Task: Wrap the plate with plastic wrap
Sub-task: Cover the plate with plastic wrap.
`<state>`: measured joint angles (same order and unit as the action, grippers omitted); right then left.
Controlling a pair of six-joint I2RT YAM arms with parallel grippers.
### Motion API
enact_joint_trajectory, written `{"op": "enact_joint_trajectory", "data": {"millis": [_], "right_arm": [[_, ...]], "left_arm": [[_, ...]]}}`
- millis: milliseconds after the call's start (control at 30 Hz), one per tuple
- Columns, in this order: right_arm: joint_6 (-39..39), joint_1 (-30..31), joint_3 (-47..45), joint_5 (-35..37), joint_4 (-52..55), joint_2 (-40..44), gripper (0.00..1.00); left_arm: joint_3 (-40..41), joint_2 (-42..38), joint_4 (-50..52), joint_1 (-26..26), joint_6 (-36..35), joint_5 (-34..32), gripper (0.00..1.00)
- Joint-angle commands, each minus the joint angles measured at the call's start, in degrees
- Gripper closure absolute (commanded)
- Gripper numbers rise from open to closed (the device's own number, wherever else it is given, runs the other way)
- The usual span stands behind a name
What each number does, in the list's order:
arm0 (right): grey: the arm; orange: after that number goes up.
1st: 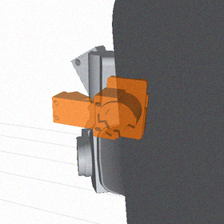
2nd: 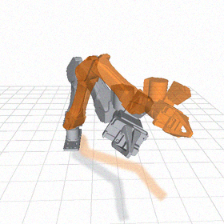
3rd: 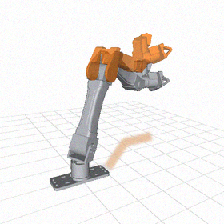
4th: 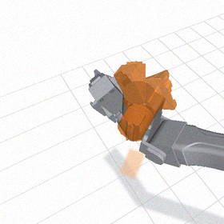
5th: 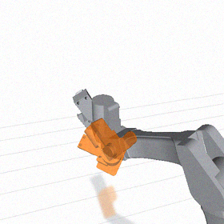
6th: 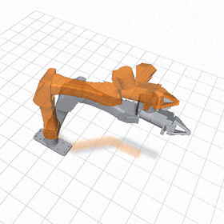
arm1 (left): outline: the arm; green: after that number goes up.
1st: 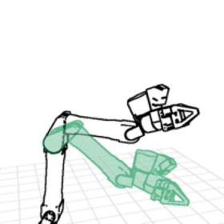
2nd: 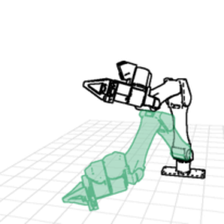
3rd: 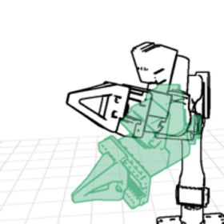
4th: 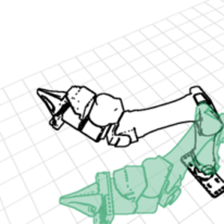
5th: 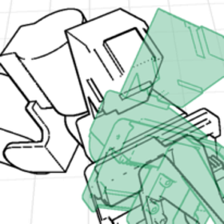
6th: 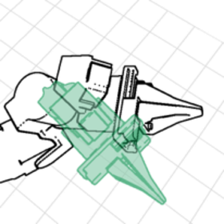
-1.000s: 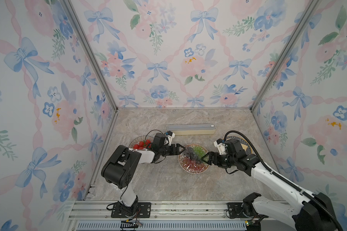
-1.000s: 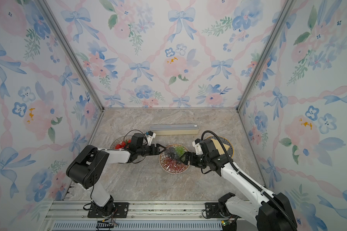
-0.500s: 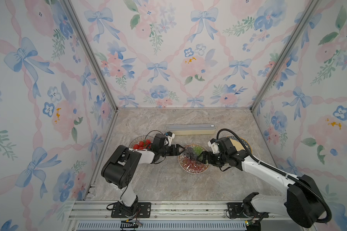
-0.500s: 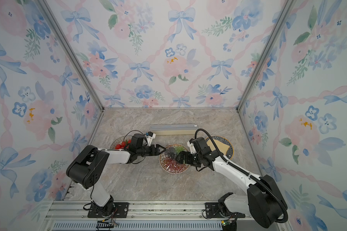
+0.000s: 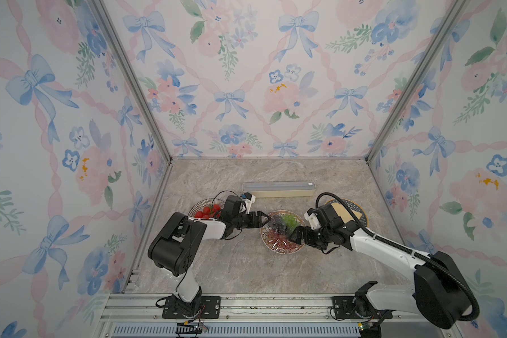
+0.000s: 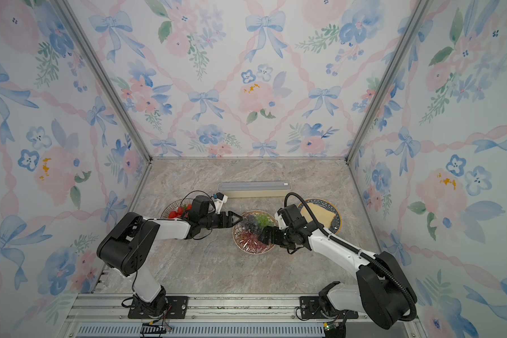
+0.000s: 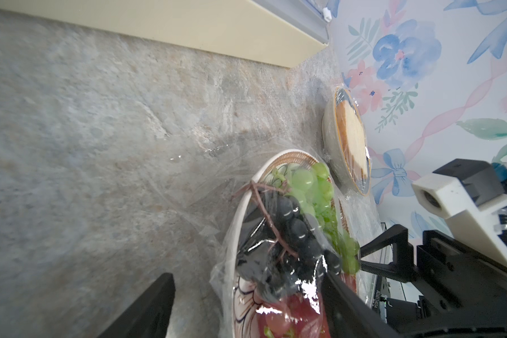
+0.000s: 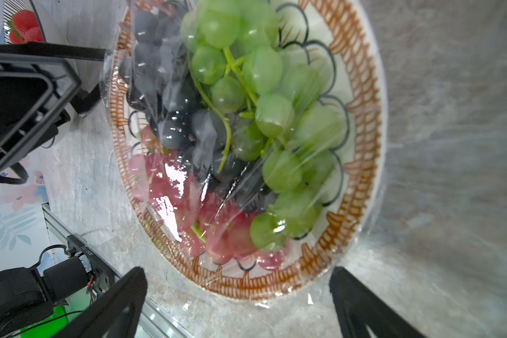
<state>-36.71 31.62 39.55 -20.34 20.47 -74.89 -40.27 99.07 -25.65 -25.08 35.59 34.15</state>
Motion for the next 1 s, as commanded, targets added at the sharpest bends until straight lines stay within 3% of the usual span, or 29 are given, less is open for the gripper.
{"op": "enact_joint_trajectory", "data": {"millis": [0, 433, 700, 833, 967], "right_arm": [[-1.09, 0.62, -1.6, -0.77, -2.89, -0.9, 0.0], [-7.25, 0.84, -2.62, -5.06, -16.0, -3.95, 0.0], [8.33, -6.63, 1.21, 1.5, 4.89, 1.54, 0.02], [13.9, -10.59, 5.71, 1.25, 4.06, 0.69, 0.03], [16.06, -12.59, 11.11, -0.67, -1.07, -7.35, 0.03]], "left_arm": [[0.72, 0.88, -0.28, 0.0, -1.3, 0.73, 0.19], [0.54, 0.74, -0.36, -2.94, -1.32, 4.72, 0.22], [3.65, -5.36, -0.06, -0.46, -0.49, -2.26, 0.21], [4.41, -9.43, 3.97, 0.12, -1.63, -6.88, 0.2], [5.23, -14.0, 8.91, 0.22, -3.17, -8.49, 0.19]]}}
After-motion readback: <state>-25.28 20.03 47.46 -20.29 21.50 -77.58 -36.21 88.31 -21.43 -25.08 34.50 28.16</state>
